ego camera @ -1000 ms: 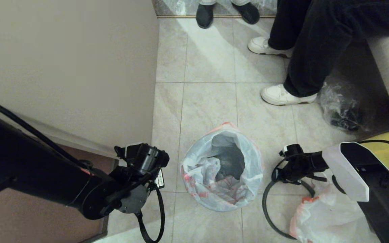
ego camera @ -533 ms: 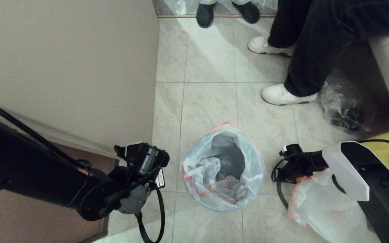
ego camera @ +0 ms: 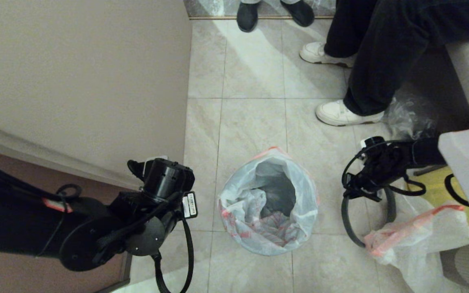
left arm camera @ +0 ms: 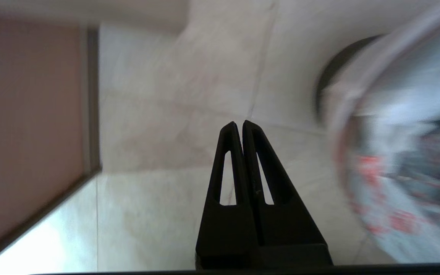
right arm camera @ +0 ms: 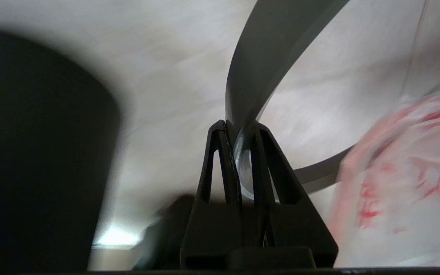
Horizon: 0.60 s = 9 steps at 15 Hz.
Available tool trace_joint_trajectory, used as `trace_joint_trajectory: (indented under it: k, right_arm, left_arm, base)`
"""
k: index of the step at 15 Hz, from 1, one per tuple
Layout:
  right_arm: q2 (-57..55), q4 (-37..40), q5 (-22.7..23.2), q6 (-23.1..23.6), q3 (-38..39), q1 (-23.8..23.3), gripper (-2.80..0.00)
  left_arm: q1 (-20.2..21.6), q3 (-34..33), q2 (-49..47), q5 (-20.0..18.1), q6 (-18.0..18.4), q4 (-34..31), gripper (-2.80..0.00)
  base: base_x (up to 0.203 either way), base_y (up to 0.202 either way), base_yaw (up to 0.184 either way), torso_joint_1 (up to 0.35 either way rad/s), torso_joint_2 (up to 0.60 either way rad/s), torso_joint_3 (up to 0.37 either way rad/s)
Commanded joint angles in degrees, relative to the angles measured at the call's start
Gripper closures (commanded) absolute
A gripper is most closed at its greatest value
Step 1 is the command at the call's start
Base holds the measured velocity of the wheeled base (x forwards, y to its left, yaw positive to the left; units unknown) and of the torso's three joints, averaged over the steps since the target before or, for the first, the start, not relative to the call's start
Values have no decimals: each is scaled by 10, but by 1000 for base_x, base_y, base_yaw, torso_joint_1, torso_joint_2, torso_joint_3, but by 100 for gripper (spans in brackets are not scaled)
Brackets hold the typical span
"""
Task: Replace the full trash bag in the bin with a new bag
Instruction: Place the trash can ring on the trash can
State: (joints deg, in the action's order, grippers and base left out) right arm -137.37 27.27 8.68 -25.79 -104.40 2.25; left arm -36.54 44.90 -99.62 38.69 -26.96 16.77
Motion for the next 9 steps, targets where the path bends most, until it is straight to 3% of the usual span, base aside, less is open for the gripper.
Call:
trace_joint_trajectory:
  k: [1, 4, 5, 9]
  right_arm:
    - [168, 10, 21, -9, 66, 7, 0]
    - [278, 23, 31, -15, 135, 35, 0]
    - [308, 34, 22, -16, 151, 51, 0]
    - [356, 85, -124, -39, 181, 181, 0]
  left_arm:
    - [-18, 7, 40, 2, 29, 3, 0]
    - [-40, 28, 55, -5, 54, 4, 0]
    - [-55, 37, 59, -8, 78, 4, 0]
    - [-57, 71, 98, -25, 160, 16, 0]
  base:
    - [0, 0, 0, 0, 0, 0]
    - [0, 0, 0, 0, 0, 0]
    - [0, 0, 0, 0, 0, 0]
    - [0, 0, 0, 0, 0, 0]
